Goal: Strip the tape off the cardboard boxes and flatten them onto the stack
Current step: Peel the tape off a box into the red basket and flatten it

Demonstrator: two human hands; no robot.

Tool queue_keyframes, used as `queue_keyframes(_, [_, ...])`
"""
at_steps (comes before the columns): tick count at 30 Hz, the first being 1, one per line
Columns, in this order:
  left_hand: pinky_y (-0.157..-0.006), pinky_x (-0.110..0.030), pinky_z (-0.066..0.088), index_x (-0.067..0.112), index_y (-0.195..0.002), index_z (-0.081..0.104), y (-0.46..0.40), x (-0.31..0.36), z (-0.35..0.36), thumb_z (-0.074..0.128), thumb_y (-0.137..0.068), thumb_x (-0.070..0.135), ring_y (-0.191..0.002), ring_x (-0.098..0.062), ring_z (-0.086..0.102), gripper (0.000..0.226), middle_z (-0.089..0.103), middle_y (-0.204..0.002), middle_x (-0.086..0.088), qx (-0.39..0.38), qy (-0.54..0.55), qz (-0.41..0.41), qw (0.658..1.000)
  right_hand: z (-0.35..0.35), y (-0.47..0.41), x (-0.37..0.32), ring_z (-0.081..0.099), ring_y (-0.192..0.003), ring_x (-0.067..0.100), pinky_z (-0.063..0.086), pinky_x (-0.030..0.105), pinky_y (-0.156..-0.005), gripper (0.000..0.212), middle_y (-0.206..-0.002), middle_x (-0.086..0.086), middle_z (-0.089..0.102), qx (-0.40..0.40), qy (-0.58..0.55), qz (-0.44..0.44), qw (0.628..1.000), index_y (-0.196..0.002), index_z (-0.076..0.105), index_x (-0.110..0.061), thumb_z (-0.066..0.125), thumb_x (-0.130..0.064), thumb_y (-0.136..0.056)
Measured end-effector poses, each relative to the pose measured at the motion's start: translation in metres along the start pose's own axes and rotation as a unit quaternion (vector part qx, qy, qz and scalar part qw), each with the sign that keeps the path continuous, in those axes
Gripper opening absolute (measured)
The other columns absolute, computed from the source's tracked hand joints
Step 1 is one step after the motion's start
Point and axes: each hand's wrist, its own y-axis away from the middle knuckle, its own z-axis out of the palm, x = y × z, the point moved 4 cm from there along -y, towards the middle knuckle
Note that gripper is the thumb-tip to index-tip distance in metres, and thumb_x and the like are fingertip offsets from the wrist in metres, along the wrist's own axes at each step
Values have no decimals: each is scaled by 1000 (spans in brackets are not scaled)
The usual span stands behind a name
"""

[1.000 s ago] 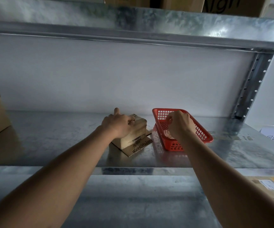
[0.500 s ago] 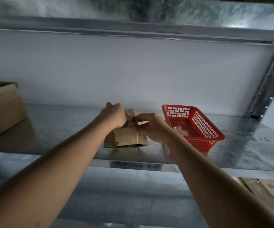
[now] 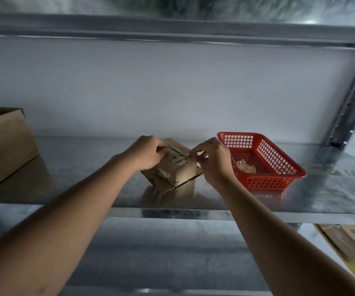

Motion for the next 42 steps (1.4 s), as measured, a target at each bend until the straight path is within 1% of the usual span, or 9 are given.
queue_keyframes(3, [-81,-38,49,32,-91,67,-2,-5,4,54,-104,39,-98,-25,64,19,62,-99,2,-5,-6,14,1000,4,10,-25,61,-95,11,56,29,-74,29,-108,-6,64,-40,18,-87,995,-110,79,-27,72,-11,-87])
queue_keyframes(7, [-86,-38,49,42,-117,69,-2,-8,8,57,-102,39,-97,-20,60,20,57,-104,5,-6,14,25,1000,23,26,-45,52,-108,20,49,37,-82,42,-118,-5,62,-73,137,-135,979,-122,74,-36,77,-47,-81])
queue_keyframes(11, [-95,-37,46,44,-124,69,-2,-13,13,53,-101,52,-112,-21,60,29,60,-117,4,-8,56,18,998,32,36,-55,62,-87,25,47,31,-63,19,-102,-3,69,70,174,-154,970,-102,82,-28,81,-36,-84])
queue_keyframes(15, [-114,-38,35,36,-139,64,1,-12,21,47,-105,52,-141,-22,45,41,49,-150,-4,-20,68,16,997,37,42,-55,66,-83,30,51,33,-45,14,-96,0,69,103,172,-140,970,-96,80,-18,83,-25,-85])
queue_keyframes(19, [-119,-49,34,36,-140,62,4,-19,29,38,-90,76,-147,-22,41,69,43,-159,-3,-14,114,-6,993,34,46,-51,66,-73,29,48,32,-45,5,-92,3,69,127,123,-134,975,-86,77,-12,76,-17,-86])
queue_keyframes(24, [-120,-51,31,35,-150,52,8,-13,25,34,-101,64,-154,-23,28,60,33,-167,-5,-26,68,-4,997,32,45,-42,66,-68,30,52,38,-53,18,-95,3,69,143,65,-62,986,-87,73,-14,58,-20,-94])
queue_keyframes(32, [-127,-43,17,32,-153,49,9,-2,25,44,-106,55,-160,-19,8,53,23,-170,-3,-22,98,-16,995,24,39,-11,71,-79,6,60,45,-78,17,-80,-16,75,90,-155,148,973,-83,65,-27,65,-16,-97])
queue_keyframes(39, [-123,-41,28,32,-151,52,10,2,20,48,-103,57,-152,-26,32,54,30,-167,-1,-31,111,-38,993,19,37,-22,72,-81,2,59,30,-75,33,-85,-14,76,33,-172,115,978,-114,67,-29,83,-28,-85])
queue_keyframes(42, [-116,-33,30,26,-152,51,12,7,18,50,-101,59,-148,-22,37,61,37,-161,0,-31,120,-28,992,18,32,-21,71,-82,4,60,31,-81,23,-91,-12,77,39,-130,91,987,-104,79,-26,83,-15,-85])
